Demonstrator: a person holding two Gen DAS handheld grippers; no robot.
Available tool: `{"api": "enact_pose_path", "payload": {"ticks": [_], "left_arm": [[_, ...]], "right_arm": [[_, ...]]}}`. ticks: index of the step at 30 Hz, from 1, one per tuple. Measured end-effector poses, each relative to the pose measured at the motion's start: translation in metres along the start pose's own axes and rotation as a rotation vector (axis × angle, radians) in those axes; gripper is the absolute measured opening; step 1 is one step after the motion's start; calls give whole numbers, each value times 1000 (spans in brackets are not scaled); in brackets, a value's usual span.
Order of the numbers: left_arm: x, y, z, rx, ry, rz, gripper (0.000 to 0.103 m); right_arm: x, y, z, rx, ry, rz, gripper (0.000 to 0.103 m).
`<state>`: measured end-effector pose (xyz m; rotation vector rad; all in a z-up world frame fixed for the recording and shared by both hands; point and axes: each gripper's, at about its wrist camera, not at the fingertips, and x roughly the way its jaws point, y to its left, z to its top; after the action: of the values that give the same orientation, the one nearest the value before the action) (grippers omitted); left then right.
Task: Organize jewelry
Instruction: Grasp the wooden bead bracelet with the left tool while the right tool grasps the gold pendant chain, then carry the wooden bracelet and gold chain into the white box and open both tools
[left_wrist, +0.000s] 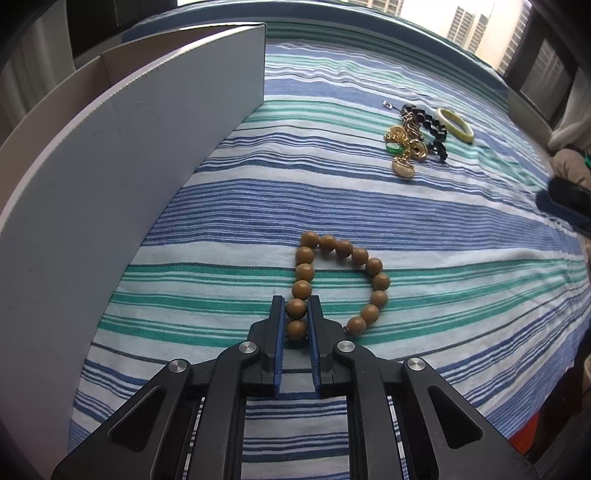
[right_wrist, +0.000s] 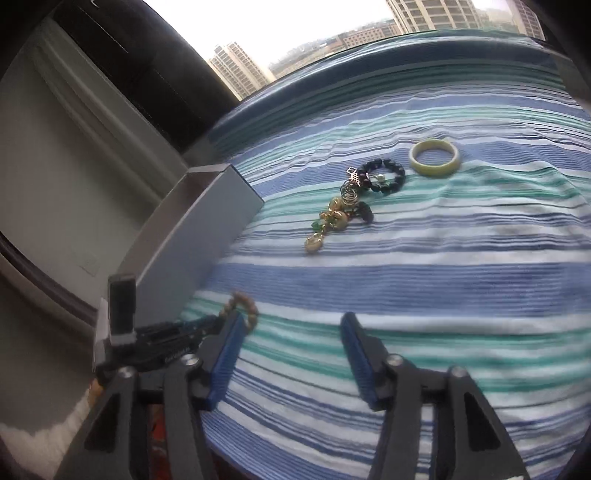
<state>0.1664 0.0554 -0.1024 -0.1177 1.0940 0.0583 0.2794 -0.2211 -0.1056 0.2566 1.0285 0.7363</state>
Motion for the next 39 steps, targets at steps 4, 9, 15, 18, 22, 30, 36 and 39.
{"api": "enact_pose_path", "payload": {"ticks": [4,9,15,18,22,30,36,39], "left_arm": [[2,-3,-1,17,-8,1,17],[3,-2,0,17,-12,-19,20],[3,2,0,5,-16,-46,20],[3,2,0,4,-20,-52,21],[2,4,-1,2,-16,-54,22],[3,0,-1,4,-11,-72,39],[5,-5,2,25,-7,-48,42],[6,-4,4,23,-6,-23,21]], "right_arm": [[74,-12,66,48,135,23,29],[132,5,105,-68,213,-159,29],[175,11,109,-135,338,-302,29],[181,18,107,-156,339,-368,27],[175,20,106,-120,304,-365,5],[98,37,90,-98,142,-212,2],[56,51,85,-95,75,-125,2],[35,57,76,-100,49,-89,2]]}}
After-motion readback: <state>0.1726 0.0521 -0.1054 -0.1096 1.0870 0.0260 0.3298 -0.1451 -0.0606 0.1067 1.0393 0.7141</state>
